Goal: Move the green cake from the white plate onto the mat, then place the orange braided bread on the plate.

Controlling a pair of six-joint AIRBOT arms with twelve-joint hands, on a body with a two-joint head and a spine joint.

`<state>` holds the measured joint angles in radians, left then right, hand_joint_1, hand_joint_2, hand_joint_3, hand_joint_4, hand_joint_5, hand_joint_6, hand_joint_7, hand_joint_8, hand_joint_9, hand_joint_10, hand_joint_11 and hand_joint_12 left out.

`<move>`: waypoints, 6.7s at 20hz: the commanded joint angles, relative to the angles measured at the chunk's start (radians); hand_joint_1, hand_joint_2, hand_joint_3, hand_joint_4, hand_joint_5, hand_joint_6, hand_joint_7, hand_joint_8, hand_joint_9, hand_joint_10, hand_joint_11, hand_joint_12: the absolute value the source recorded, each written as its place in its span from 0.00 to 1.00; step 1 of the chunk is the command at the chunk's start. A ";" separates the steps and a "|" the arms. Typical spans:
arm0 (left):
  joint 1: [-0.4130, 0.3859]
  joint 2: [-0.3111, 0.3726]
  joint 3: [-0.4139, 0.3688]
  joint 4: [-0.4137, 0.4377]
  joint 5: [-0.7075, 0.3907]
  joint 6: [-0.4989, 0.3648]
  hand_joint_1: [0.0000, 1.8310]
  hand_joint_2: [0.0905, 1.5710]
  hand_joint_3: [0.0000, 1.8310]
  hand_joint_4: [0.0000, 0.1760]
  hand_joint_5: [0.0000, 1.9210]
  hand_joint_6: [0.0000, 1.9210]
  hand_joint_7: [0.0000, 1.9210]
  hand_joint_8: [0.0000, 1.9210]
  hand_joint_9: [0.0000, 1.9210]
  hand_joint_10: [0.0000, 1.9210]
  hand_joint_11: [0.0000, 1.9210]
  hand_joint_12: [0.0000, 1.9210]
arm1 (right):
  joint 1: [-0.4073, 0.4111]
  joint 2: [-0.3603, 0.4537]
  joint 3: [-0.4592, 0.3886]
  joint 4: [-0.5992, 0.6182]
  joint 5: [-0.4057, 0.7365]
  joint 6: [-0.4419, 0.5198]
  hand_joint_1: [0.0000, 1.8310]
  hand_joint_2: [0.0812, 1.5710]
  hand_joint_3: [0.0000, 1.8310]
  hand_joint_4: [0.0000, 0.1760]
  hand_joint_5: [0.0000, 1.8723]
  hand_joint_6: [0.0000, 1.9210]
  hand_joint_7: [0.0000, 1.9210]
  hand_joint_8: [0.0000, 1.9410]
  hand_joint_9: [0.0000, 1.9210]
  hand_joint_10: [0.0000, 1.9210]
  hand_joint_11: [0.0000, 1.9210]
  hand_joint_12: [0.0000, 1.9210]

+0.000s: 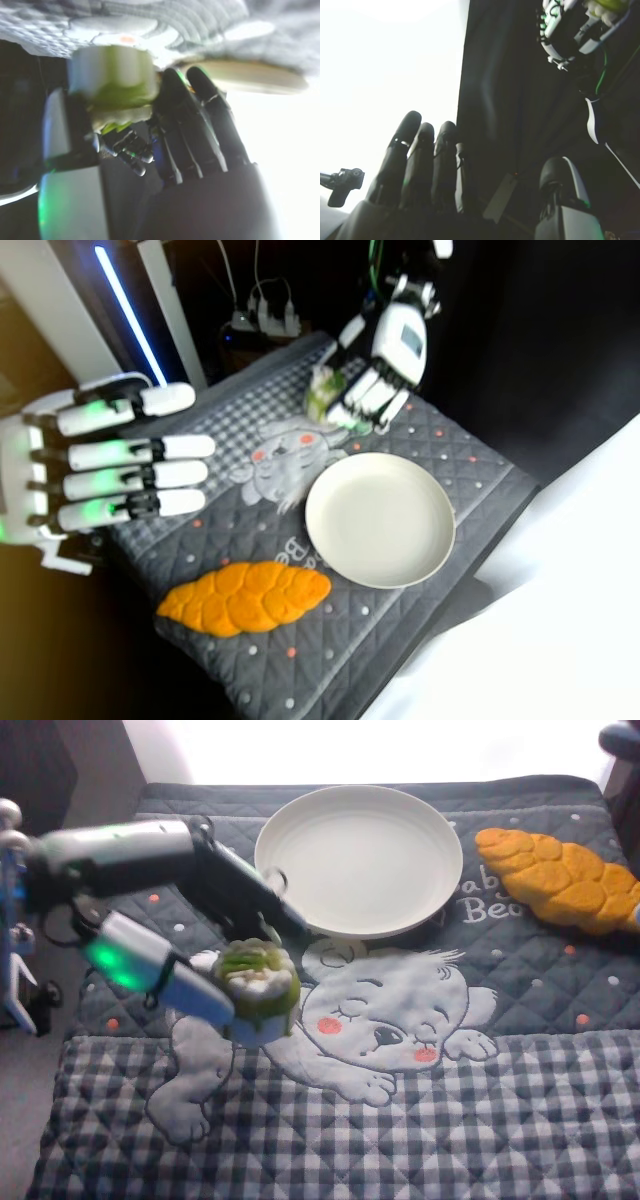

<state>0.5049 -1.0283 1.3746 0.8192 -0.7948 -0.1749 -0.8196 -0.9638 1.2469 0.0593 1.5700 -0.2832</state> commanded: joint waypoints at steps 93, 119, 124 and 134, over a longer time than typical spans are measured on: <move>0.198 0.287 -0.225 -0.726 -0.660 0.617 0.44 0.55 0.00 0.27 0.20 0.00 0.29 0.00 0.30 0.01 0.03 0.66 | 0.319 -0.070 0.271 -0.297 -0.552 0.114 0.77 0.63 0.00 0.00 0.54 0.45 0.70 0.07 0.62 0.47 0.52 0.52; 0.084 0.194 -0.172 -0.602 -0.602 0.573 0.37 0.54 0.00 0.24 0.15 0.00 0.28 0.00 0.31 0.01 0.07 0.69 | 0.619 -0.302 0.389 -0.351 -0.747 -0.052 0.67 0.76 0.00 0.00 0.44 0.46 0.41 0.80 0.45 0.68 0.43 0.87; 0.069 0.165 -0.150 -0.586 -0.613 0.564 0.39 0.55 0.00 0.30 0.16 0.00 0.27 0.00 0.30 0.01 0.04 0.69 | 0.637 -0.397 0.457 -0.318 -0.799 -0.050 0.64 0.82 0.00 0.00 0.36 0.62 0.34 0.90 0.42 0.99 0.46 1.00; 0.044 0.146 -0.140 -0.563 -0.610 0.529 0.37 0.55 0.00 0.25 0.15 0.00 0.27 0.00 0.31 0.00 0.05 0.68 | 0.638 -0.479 0.481 -0.307 -0.800 -0.030 0.64 0.82 0.00 0.00 0.28 0.79 0.38 0.77 0.28 0.59 0.16 0.74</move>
<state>0.5621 -0.8825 1.2335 0.3069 -1.3025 0.3622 -0.1963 -1.4597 1.7245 -0.2821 0.6476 -0.3191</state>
